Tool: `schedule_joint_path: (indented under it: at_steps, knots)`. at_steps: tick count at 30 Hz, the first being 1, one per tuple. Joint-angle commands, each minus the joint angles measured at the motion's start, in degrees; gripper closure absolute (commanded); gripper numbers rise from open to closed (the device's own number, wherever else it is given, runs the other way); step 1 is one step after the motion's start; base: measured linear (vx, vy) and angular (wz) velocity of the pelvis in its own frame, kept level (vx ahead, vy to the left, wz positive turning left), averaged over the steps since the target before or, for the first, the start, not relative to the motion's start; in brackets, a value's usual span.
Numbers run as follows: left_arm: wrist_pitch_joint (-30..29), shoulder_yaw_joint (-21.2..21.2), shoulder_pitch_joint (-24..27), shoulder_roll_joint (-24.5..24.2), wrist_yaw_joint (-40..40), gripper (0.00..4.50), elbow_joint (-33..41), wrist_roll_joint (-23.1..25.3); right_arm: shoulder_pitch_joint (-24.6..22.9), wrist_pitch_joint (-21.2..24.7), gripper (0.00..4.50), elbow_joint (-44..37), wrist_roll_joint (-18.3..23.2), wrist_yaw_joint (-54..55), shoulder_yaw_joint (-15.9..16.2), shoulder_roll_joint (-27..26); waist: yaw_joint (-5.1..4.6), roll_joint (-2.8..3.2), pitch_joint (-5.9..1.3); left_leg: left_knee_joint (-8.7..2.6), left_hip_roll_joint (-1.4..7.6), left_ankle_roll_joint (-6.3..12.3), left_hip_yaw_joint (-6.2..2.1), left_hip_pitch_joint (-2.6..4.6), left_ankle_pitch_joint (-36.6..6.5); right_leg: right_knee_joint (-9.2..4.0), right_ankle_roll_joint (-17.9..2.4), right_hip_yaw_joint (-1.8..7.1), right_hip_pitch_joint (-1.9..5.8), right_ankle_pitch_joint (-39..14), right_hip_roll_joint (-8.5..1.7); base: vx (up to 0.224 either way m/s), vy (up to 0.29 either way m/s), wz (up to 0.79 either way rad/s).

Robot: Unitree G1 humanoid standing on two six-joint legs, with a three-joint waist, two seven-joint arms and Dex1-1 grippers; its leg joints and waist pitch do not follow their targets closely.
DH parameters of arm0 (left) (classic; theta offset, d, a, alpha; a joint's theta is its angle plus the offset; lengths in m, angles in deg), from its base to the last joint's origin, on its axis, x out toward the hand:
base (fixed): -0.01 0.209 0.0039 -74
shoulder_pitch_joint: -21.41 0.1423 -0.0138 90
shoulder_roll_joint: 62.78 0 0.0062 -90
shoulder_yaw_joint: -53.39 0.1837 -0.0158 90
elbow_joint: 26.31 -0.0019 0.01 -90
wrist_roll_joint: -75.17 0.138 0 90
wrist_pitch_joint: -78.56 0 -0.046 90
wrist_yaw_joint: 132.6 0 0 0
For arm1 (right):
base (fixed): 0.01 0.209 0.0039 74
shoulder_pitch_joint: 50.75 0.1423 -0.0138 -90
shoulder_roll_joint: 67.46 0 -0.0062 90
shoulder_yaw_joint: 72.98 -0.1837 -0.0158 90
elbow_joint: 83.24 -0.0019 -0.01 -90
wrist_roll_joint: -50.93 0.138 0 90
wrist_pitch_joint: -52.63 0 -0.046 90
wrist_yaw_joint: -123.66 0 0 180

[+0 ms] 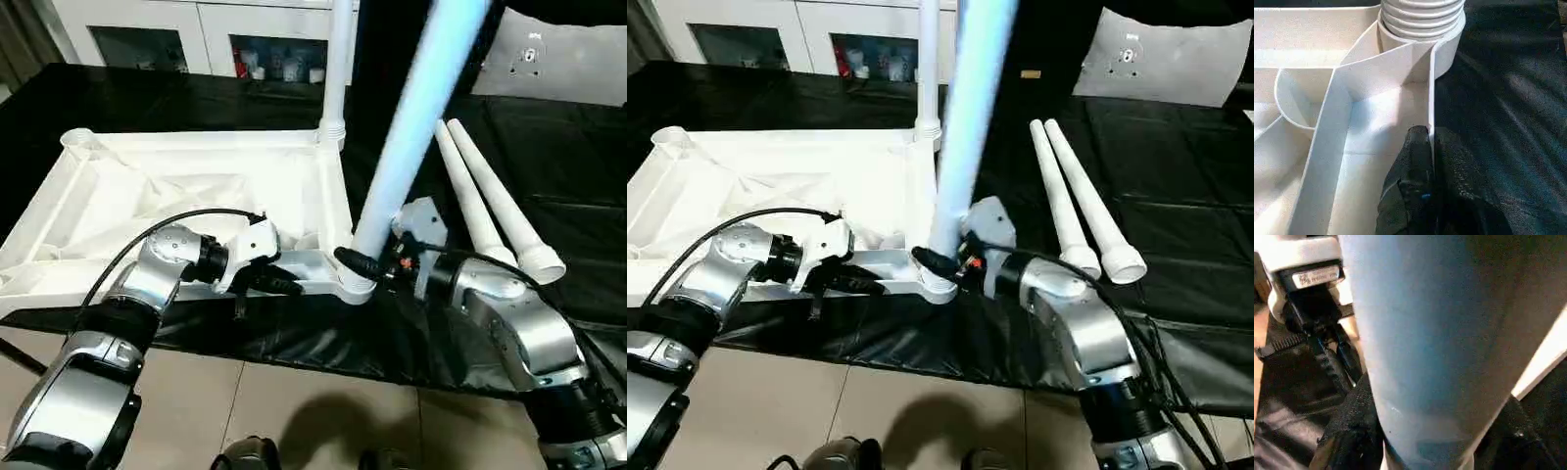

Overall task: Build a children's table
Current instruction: Insert table leg to table base

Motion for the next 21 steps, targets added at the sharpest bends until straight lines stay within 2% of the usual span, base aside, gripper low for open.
schedule_joint_path:
  at_steps: [1, 2, 4, 6, 7, 8, 9, 12, 13, 16, 19, 21]
  knots:
    - [-0.7, -1.1, 0.0, 0.0, 3.6, 4.5, 0.6, 0.5, -2.2, 2.3, 2.61, 4.6, -2.4, -1.9, 4.2, 0.9, -0.52, 0.06, -1.94, -5.77, 4.55, -3.74, -3.4, 3.06, -30.6, -6.62, -7.5, 3.42, -0.34, -33.4, -6.1, 0.0, 0.0, 0.0]
    - [-0.8, -1.1, 0.1, -0.1, 3.5, 4.5, 0.8, 0.4, -2.2, 2.4, 2.61, 4.7, -2.2, -2.3, 4.4, 1.0, -0.53, 0.22, -1.9, -5.79, 4.54, -3.78, -3.5, 3.44, -31.6, -6.96, -6.9, 3.35, -0.41, -35.3, -6.23, 0.0, 0.0, 0.0]
    - [-0.9, -1.1, 0.2, -0.1, 3.0, 4.5, 1.3, 0.3, -2.3, 2.1, 2.61, 5.0, -2.3, -3.2, 5.0, 1.2, -0.72, -0.19, -1.5, -6.43, 4.57, -3.51, -3.67, 3.3, -31.4, -7.27, -6.0, 3.3, -0.14, -35.8, -6.17, 0.0, 0.0, 0.0]
    - [-0.3, -0.9, 0.1, -0.3, 2.6, 4.5, 1.1, 0.5, -2.8, 1.9, 2.61, 5.3, -1.8, -4.7, 5.3, 1.3, -0.68, -0.03, -1.51, -6.79, 4.69, -3.22, -3.46, 3.58, -30.1, -7.35, -6.3, 3.42, -0.19, -32.2, -6.02, 0.0, 0.0, 0.0]
    - [-0.1, -0.9, -0.1, -0.3, 2.5, 4.5, 0.8, 0.5, -2.8, 1.9, 2.61, 5.6, -1.5, -5.1, 5.3, 1.2, -0.68, -0.18, -1.67, -6.95, 4.67, -2.74, -3.24, 3.35, -28.3, -7.22, -7.1, 3.45, 0.16, -28.9, -5.93, 0.0, 0.0, 0.0]
    - [0.2, -0.9, -0.4, -0.3, 1.9, 4.5, 0.6, 0.3, -3.0, 2.3, 2.61, 6.0, -0.9, -5.6, 5.1, 0.9, -0.65, -0.17, -1.42, -7.02, 4.72, -2.46, -3.1, 3.26, -27.7, -7.18, -7.6, 3.57, 0.07, -27.8, -5.93, 0.0, 0.0, 0.0]
    - [0.2, -0.9, -0.8, -0.3, 1.6, 4.5, 0.4, 0.3, -3.1, 2.6, 2.61, 6.1, -0.6, -5.8, 5.2, 0.8, -0.67, -0.09, -0.78, -7.09, 4.66, -2.37, -3.08, 3.24, -28.6, -7.33, -7.6, 3.65, -0.19, -29.1, -6.02, 0.0, 0.0, 0.0]
    - [0.0, -0.8, -1.3, -0.5, 1.1, 4.5, 0.8, 0.2, -3.8, 3.0, 2.61, 5.5, -0.2, -6.3, 5.5, 0.7, -0.65, -0.18, -0.67, -7.09, 4.64, -2.42, -3.23, 3.5, -29.6, -7.64, -6.9, 3.69, -0.2, -32.3, -6.21, 0.0, 0.0, 0.0]
    - [-0.1, -0.8, -1.9, -0.5, 0.9, 4.5, 0.7, 0.2, -4.2, 3.2, 2.61, 4.9, -0.2, -6.7, 6.1, 0.7, -0.57, -0.12, -0.28, -7.2, 4.63, -2.38, -3.28, 3.59, -30.1, -7.9, -6.3, 3.73, -0.43, -33.8, -6.23, 0.0, 0.0, 0.0]
    - [0.1, -0.9, -3.3, -0.6, 0.7, 4.5, 0.0, 0.3, -4.8, 3.7, 2.61, 3.7, -0.3, -7.2, 7.0, 0.6, -0.44, -0.11, -0.1, -7.36, 4.71, -2.32, -3.31, 3.81, -30.0, -8.24, -5.5, 3.81, -0.57, -35.4, -6.26, 0.0, 0.0, 0.0]
    - [0.8, -1.1, -4.8, -0.9, 1.2, 4.5, -1.8, 0.8, -5.4, 3.9, 2.61, 2.8, -0.4, -7.3, 7.9, 0.3, -0.29, -0.1, 0.15, -7.46, 4.69, -2.21, -3.32, 3.81, -29.8, -8.4, -5.3, 3.83, -0.65, -36.4, -6.34, 0.0, 0.0, 0.0]
    - [1.0, -1.3, -5.5, -1.3, 1.5, 4.5, -2.6, 1.1, -5.4, 4.0, 2.61, 2.6, -0.5, -7.3, 8.2, 0.0, -0.32, -0.17, 0.35, -7.67, 4.81, -2.35, -3.69, 3.39, -29.7, -8.32, -5.1, 3.75, -0.36, -37.7, -6.66, 0.0, 0.0, 0.0]
